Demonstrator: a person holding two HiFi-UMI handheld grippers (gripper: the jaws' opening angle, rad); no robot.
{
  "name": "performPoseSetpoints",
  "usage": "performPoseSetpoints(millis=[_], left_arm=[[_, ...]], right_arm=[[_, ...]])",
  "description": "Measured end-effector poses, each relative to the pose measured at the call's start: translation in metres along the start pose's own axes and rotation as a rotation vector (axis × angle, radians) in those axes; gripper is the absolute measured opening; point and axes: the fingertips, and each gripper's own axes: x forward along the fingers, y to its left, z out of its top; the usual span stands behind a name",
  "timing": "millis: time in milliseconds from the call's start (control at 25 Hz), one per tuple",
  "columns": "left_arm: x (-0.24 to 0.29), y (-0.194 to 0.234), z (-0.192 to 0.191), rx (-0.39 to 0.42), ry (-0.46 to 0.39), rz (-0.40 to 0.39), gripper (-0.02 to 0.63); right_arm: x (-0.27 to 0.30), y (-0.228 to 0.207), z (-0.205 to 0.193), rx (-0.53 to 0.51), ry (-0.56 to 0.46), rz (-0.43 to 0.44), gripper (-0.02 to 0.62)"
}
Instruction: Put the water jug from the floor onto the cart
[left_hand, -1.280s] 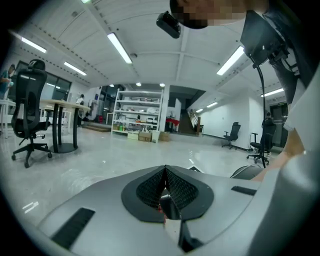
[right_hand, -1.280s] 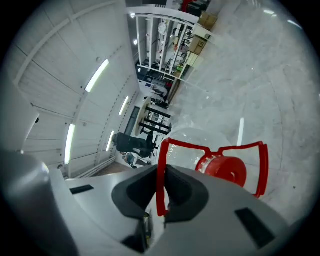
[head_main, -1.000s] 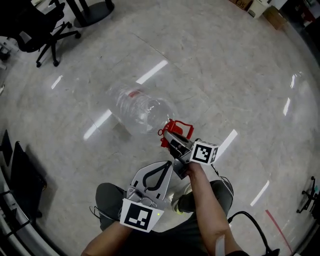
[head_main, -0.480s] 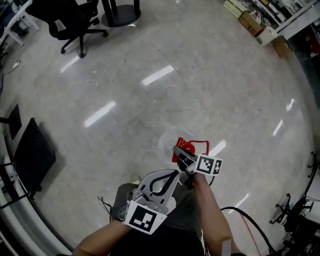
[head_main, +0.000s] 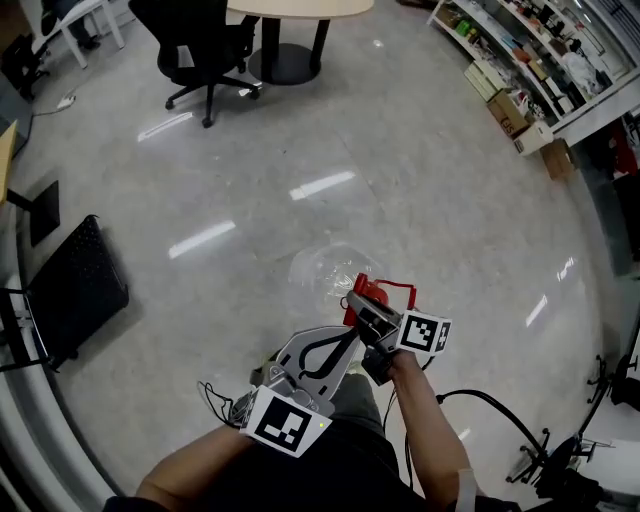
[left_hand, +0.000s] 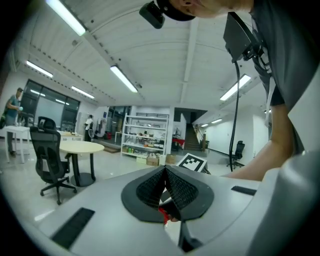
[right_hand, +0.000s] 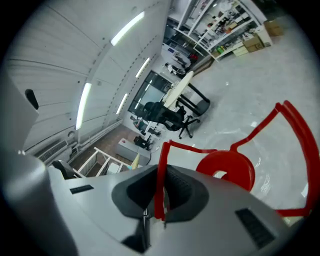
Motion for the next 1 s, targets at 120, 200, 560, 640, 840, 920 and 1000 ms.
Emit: performPoseSetpoints(millis=[120, 200, 560, 640, 840, 920, 1000], left_arm=[[-0.031, 0.002, 0.034, 0.037, -0.005, 0.092, 0.005], [-0.058, 0.02, 0.045, 0.065, -0.003, 0.163, 0.005], [-0.159, 0.144, 0.034, 0.002, -0.023, 0.59, 0.005], [-0.178, 0.173, 0.029, -0.018, -0.009, 0.669, 0.005], [-0.222, 0.234, 0.029, -0.063, 0.023, 0.9, 0.005], [-0.246, 0.249, 0.028, -0.075, 0.02, 0.986, 0.005], [-0.277, 0.259, 0.025, -0.09, 0.022, 1.066, 0.005]], right_arm=[[0.008, 0.059, 0.006, -0.074, 0.043, 0.08, 0.035], [0.037, 0.095, 0.003, -0.112, 0.081, 0.136, 0.036], [0.215, 0.216, -0.041, -0.226, 0.381, 0.371, 0.036], [0.25, 0.233, -0.058, -0.224, 0.454, 0.403, 0.037], [0.321, 0.274, -0.099, -0.209, 0.66, 0.468, 0.036], [0.344, 0.29, -0.124, -0.213, 0.733, 0.492, 0.037], [0.361, 0.31, -0.157, -0.231, 0.809, 0.519, 0.037]])
